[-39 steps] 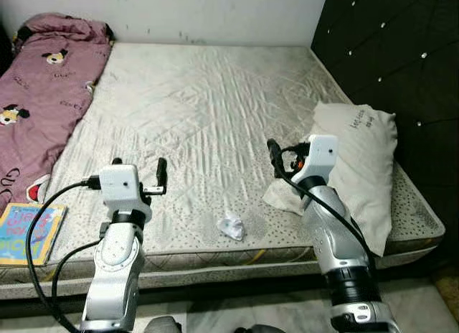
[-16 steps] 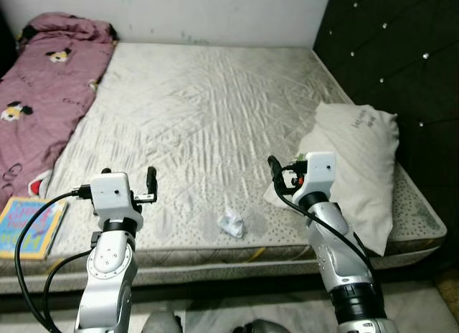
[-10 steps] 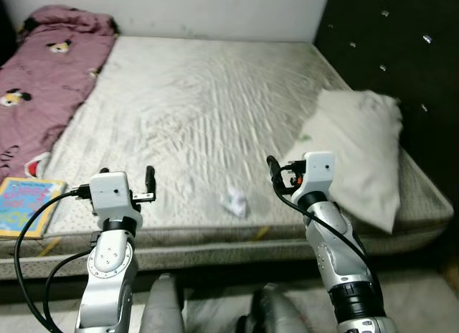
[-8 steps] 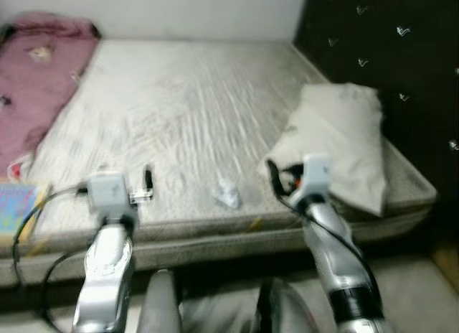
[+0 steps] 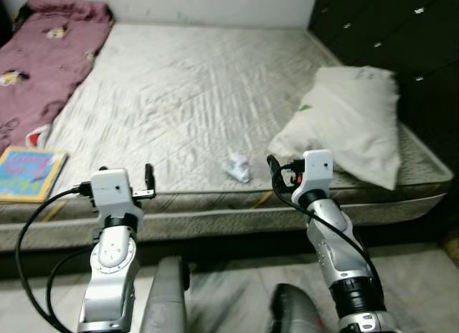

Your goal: Clean up the room

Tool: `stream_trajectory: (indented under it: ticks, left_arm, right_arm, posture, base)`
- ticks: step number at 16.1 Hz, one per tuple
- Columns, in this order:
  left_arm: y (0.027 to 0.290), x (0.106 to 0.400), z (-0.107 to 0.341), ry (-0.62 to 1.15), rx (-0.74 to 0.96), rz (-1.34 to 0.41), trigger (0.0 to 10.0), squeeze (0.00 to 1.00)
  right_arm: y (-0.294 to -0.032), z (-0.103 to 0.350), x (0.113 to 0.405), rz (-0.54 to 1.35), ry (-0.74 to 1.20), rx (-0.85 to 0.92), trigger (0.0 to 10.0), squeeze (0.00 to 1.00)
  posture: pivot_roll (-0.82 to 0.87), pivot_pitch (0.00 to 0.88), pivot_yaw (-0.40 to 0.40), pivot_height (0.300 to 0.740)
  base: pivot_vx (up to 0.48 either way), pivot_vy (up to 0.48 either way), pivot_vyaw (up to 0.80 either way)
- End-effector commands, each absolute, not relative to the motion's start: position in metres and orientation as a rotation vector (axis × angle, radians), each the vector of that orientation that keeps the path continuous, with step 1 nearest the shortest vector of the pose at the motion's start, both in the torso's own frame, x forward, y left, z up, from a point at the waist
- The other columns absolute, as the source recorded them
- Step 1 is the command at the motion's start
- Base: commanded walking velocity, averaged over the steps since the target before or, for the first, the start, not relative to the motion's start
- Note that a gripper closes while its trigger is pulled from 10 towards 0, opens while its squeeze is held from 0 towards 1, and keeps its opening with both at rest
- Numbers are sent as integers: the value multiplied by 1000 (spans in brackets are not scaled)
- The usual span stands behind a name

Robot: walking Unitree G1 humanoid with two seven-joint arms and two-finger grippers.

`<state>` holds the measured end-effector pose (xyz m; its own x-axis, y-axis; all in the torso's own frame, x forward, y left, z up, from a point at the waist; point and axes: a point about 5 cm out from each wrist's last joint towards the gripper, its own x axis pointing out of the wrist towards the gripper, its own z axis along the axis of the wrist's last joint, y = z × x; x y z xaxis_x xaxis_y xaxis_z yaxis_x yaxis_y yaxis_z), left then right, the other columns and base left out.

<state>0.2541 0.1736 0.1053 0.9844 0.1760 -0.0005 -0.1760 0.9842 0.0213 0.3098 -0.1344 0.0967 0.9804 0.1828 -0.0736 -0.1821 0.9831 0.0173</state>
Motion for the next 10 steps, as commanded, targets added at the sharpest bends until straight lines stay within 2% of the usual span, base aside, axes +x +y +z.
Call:
stream_trajectory:
  ticks: [1, 2, 7, 10]
  left_arm:
    - [176, 254, 107, -1, 35, 185, 10000, 0]
    - [176, 255, 107, 1, 32, 185, 10000, 0]
    - [176, 258, 107, 8, 23, 187, 10000, 0]
    - [176, 258, 107, 10, 17, 193, 10000, 0]
  right_arm:
    - [-130, 103, 313, 198, 50, 10, 10000, 0]
    - [-130, 103, 314, 200, 51, 9, 10000, 0]
    - [-125, 101, 314, 233, 69, 10, 10000, 0]
    - [-121, 99, 312, 247, 69, 16, 10000, 0]
  posture:
    - [120, 22, -60, 620]
    - [118, 24, -60, 620]
    - [116, 26, -61, 620]
    - [116, 26, -61, 585]
  base:
    - [0, 0, 750]
    - [0, 0, 438]
    - [0, 0, 0]
    - [0, 0, 0]
